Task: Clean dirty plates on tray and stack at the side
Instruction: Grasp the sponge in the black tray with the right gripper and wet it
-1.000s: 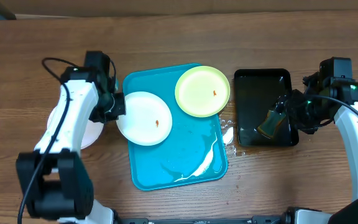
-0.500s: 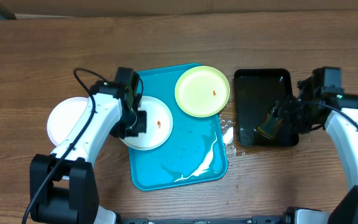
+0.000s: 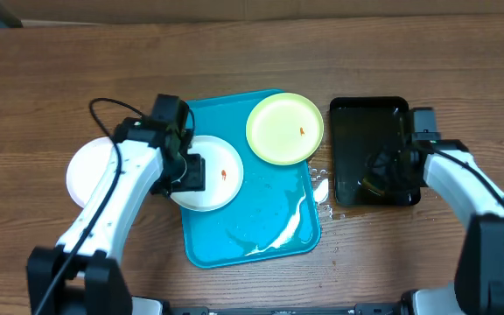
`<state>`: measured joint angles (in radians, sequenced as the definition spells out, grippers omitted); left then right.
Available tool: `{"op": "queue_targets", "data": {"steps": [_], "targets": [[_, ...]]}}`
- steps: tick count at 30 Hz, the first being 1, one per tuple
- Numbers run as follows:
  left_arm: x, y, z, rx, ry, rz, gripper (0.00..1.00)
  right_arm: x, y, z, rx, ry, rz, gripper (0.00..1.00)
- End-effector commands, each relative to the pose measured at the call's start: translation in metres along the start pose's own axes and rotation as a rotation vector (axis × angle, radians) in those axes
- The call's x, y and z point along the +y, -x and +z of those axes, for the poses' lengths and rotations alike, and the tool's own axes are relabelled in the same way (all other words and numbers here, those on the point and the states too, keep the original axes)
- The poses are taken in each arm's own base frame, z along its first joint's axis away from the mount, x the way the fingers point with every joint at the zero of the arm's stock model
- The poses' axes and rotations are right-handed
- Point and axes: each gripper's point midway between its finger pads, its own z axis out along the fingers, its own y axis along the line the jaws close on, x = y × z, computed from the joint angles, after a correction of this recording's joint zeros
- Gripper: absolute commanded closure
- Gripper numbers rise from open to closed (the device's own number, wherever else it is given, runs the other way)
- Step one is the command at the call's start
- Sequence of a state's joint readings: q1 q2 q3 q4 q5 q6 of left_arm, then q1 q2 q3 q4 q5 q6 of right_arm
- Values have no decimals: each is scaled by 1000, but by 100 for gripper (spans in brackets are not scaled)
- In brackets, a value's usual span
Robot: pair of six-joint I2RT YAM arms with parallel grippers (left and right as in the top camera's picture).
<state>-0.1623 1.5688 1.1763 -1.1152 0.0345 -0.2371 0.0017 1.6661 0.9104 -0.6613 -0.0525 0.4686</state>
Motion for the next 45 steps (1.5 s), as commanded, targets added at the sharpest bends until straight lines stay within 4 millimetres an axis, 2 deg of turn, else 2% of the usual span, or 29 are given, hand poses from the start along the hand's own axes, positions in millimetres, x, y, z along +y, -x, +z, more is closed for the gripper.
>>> {"op": "queue_targets", "data": {"steps": [1,5,8,10,13,17,19,21,23,26,27,29,30,34,40,45], "targets": [[24,12,-14,-65,78,-42,28,-8,-6,18,31,-47,24,96],[44,13,-15,-69,146,-72,25,-1,-4,8,41,-26,-6,96],[56,20,-16,-98,182,-106,24,3,3,-13,32,-26,-34,96],[57,25,-15,-114,179,-116,23,7,6,-27,20,-18,-35,96],[57,32,-8,-126,177,-118,27,8,7,-35,12,-13,-32,69],[57,35,12,-107,178,-114,37,2,-1,-29,39,-29,-29,63],[57,34,26,-84,180,-112,40,0,-5,-23,40,-30,-22,65],[59,31,41,-47,188,-102,48,-3,-7,-14,29,-25,-1,75],[60,29,50,-16,199,-101,53,-4,-9,-6,13,-15,20,79],[64,26,64,23,217,-102,55,-9,-15,8,-2,-5,55,91],[64,26,69,32,218,-101,67,-11,-18,11,1,-7,55,96],[64,26,70,34,218,-100,92,-11,-18,10,2,-8,54,96],[64,26,69,34,216,-101,96,-11,-17,8,4,-9,54,96],[54,23,65,49,162,-94,96,-6,-11,-5,6,-11,33,96],[17,12,58,98,-51,-47,95,7,6,-38,-13,1,-11,96],[7,0,57,142,-81,13,96,10,9,-48,-6,-3,-10,90]]}}
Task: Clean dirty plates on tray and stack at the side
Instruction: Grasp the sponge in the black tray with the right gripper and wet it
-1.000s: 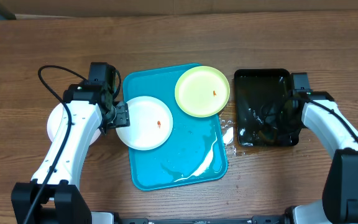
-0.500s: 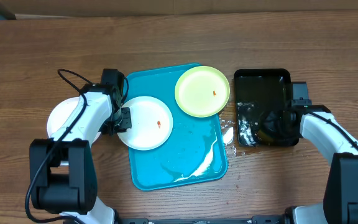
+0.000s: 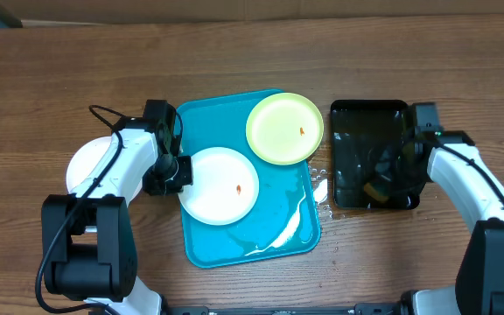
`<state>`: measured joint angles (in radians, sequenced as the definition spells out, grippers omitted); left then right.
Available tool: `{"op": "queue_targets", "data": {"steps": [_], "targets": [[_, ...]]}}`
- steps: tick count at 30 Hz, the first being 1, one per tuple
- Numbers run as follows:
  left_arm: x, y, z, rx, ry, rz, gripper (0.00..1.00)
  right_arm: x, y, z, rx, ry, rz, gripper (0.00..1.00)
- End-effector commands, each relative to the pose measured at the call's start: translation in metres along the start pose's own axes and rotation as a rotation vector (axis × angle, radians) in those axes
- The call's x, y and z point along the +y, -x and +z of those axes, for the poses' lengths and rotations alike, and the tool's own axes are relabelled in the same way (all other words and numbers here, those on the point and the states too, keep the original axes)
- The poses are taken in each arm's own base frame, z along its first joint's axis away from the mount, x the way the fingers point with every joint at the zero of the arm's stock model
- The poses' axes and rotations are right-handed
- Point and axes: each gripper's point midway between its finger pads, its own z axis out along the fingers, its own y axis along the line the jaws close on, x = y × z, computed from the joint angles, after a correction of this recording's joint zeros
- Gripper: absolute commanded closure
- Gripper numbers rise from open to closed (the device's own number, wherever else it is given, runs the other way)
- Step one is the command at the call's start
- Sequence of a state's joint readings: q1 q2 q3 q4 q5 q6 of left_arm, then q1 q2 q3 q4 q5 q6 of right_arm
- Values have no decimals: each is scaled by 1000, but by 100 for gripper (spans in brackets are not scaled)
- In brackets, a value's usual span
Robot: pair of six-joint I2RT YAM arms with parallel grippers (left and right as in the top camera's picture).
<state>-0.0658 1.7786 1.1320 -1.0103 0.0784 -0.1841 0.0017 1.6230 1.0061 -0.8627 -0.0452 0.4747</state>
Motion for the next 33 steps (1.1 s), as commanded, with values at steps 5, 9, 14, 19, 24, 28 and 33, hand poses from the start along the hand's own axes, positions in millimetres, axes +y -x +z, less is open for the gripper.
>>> {"op": "queue_targets", "data": {"steps": [5,9,14,19,24,28,33], "targets": [[-10,-13,0,13,11,83,96,8,8,-16,-38,24,-18,79],[-7,-19,14,20,19,49,96,3,1,-5,-26,17,-17,62],[-8,-22,29,5,4,28,96,1,-5,18,-44,51,-13,61],[-10,-26,38,5,-2,41,96,6,-9,30,-56,107,-18,80],[-13,-29,40,11,-14,43,96,5,-11,29,-46,100,-17,96],[-17,-30,39,16,-38,43,96,12,-3,6,-35,95,-36,96],[-17,-28,39,11,-39,40,96,39,9,-45,-51,149,-143,96]]}}
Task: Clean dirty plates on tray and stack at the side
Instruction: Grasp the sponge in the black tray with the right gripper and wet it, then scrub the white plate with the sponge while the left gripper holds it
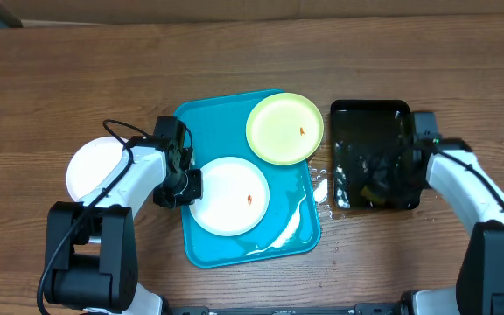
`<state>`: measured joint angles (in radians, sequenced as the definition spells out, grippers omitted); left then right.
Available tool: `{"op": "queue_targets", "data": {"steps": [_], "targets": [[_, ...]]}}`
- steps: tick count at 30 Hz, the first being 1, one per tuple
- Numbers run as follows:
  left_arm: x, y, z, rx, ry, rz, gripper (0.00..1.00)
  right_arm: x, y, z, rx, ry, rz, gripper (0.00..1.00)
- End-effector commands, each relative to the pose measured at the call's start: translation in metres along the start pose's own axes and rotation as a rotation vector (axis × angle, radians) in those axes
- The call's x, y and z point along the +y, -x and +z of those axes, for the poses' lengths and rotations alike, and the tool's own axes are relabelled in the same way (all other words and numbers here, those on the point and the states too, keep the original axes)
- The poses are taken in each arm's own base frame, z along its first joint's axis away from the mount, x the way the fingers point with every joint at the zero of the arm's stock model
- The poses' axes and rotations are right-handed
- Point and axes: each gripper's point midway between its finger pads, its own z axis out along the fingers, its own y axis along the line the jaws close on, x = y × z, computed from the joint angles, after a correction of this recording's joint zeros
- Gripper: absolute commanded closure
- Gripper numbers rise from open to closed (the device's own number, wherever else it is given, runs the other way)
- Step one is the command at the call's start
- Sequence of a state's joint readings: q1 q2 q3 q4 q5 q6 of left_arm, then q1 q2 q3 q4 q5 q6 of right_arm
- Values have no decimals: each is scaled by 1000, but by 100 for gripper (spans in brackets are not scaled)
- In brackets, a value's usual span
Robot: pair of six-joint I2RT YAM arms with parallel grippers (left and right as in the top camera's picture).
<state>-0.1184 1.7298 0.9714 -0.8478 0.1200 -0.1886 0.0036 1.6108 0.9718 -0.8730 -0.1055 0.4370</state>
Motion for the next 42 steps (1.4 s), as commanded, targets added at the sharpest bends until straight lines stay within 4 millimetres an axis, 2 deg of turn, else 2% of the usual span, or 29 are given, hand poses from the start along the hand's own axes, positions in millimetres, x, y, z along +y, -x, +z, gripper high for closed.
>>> {"op": "queue_targets", "data": {"steps": [1,3,5,7,11,14,19,22,25,28,32,34,38,42], "targets": [[0,-13,13,47,6,-14,96,47,23,-57,-111,135,-142,96],[-1,-12,13,42,5,-15,96,72,14,-74,-110,202,-212,96],[-1,-11,13,39,4,-20,96,95,0,-82,-101,263,-275,96],[-1,-11,13,38,4,-21,96,116,-18,-84,-71,314,-335,96],[-1,-8,13,26,2,-27,96,158,-63,-73,-21,358,-415,96],[-2,-3,14,6,-2,-24,96,188,-93,-58,-27,386,-455,96],[-3,1,14,-9,-6,-25,96,228,-142,-17,-38,397,-474,96],[-3,1,14,-8,-6,-26,96,245,-163,3,-22,411,-512,96],[-3,1,14,-8,-6,-26,96,257,-174,30,-17,413,-545,96],[-3,1,14,-8,-6,-26,96,259,-178,54,-2,397,-536,96],[-3,0,14,-7,-5,-26,96,247,-172,69,-8,329,-521,96],[-3,1,14,-8,-5,-26,96,233,-162,74,-26,260,-475,96],[3,2,13,-15,26,-26,96,185,-138,81,-19,76,-243,96],[5,2,13,-18,42,-26,96,170,-125,78,-14,17,-202,96]]}}
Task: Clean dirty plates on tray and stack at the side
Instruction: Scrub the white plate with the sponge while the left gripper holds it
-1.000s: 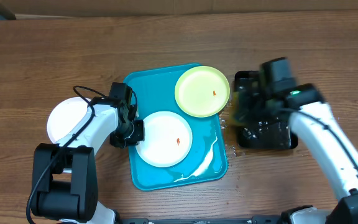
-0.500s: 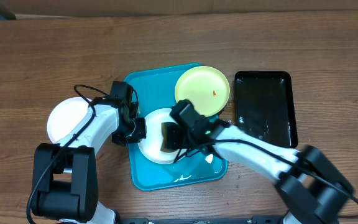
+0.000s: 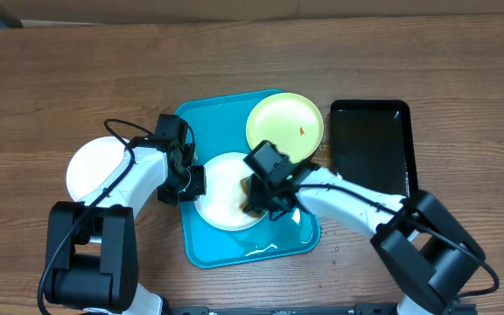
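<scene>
A white plate [image 3: 219, 199] lies on the blue tray [image 3: 206, 121], in its middle. My left gripper [image 3: 194, 182] is shut on the plate's left rim. My right gripper [image 3: 254, 197] hangs over the right half of this plate, shut on a dark brownish sponge [image 3: 248, 189] that touches or nearly touches it. A yellow-green plate [image 3: 283, 127] with a small orange spot [image 3: 302, 131] sits at the tray's far right corner. Another white plate [image 3: 90, 171] rests on the table to the left of the tray. Any dirt on the held plate is hidden under the right gripper.
A black tray [image 3: 370, 149] stands to the right of the blue one, nothing showing in it. Water pools and white streaks lie at the blue tray's near right corner [image 3: 283, 232]. The right arm [image 3: 357, 199] reaches across that corner.
My right gripper was in the black tray and is now over the white plate, with the sponge. The black tray no longer holds the sponge. Left gripper and plate have hardly moved.
First my left gripper held the white plate over the tray's left edge while the right gripper was down in the black tray at the sponge. The plate then lay further into the tray, then near its middle. Now the right gripper holds the sponge over it.
</scene>
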`<state>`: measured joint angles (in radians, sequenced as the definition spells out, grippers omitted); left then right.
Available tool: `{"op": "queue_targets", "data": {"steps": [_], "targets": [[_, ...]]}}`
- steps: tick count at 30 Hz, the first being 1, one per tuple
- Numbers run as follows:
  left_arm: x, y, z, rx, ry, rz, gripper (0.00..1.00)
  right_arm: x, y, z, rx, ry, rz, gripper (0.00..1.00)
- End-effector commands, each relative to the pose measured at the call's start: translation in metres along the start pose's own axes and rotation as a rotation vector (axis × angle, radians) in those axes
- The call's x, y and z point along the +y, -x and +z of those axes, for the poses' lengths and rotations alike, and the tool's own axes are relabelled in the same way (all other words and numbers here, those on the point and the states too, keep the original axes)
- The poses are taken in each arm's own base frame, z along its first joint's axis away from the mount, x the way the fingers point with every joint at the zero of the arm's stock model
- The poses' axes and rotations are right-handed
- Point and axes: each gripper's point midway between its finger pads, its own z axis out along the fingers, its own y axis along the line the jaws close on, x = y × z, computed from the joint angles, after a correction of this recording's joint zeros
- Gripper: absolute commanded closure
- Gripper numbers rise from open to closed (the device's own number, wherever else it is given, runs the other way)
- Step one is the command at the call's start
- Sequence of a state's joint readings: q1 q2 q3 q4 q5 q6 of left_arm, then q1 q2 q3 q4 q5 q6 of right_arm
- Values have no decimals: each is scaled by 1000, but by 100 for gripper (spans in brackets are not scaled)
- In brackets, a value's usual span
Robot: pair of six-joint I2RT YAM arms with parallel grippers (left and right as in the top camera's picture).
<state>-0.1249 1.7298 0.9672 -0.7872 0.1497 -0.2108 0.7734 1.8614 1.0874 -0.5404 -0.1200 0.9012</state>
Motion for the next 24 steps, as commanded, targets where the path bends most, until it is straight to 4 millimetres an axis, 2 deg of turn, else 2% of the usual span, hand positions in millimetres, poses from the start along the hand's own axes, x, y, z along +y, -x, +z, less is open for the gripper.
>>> {"op": "queue_targets", "data": {"steps": [1,7,18,21,24], "targets": [[16,-9,12,28,89,-16,96,-54,20,4,-62,-196,111,96],[16,-9,12,27,90,-17,96,-63,39,-27,-133,-335,41,96],[17,-10,11,31,91,-21,96,-30,57,-80,-196,-245,-108,96],[17,-11,11,33,91,-21,96,-32,62,-100,-222,-224,-86,96],[17,-11,11,32,91,-21,96,-44,70,-122,-240,-208,-36,96]]}}
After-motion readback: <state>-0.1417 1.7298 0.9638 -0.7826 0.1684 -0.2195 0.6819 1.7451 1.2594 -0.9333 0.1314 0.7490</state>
